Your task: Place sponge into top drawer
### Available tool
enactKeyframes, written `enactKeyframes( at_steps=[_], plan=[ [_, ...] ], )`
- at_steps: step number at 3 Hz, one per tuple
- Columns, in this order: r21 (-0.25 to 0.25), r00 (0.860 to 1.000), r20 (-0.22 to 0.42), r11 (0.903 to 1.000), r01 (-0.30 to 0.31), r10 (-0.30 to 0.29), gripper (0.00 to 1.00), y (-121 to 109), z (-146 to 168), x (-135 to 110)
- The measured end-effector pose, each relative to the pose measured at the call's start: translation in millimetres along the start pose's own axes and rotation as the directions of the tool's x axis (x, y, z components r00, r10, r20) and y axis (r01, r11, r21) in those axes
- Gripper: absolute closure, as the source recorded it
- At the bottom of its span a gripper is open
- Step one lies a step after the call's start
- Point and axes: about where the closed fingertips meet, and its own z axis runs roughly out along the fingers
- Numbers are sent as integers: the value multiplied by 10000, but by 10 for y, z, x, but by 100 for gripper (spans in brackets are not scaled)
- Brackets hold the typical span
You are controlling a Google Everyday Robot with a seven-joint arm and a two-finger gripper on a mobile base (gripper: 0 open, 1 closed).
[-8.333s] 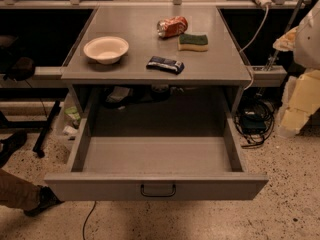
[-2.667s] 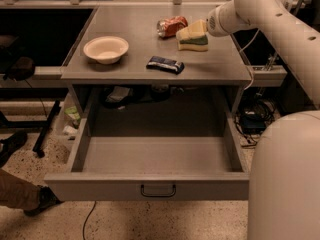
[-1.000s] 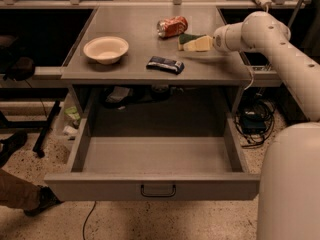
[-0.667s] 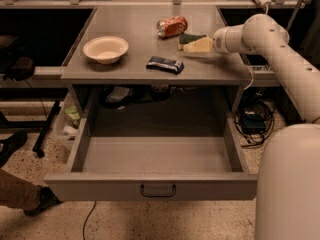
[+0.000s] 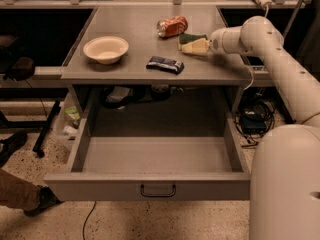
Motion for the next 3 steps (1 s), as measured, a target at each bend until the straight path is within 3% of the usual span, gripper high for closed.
enactKeyframes(
  at_steps=[3],
  plan=[
    [-193, 9988, 388, 9994, 302, -295, 88, 68, 91, -85]
  ],
)
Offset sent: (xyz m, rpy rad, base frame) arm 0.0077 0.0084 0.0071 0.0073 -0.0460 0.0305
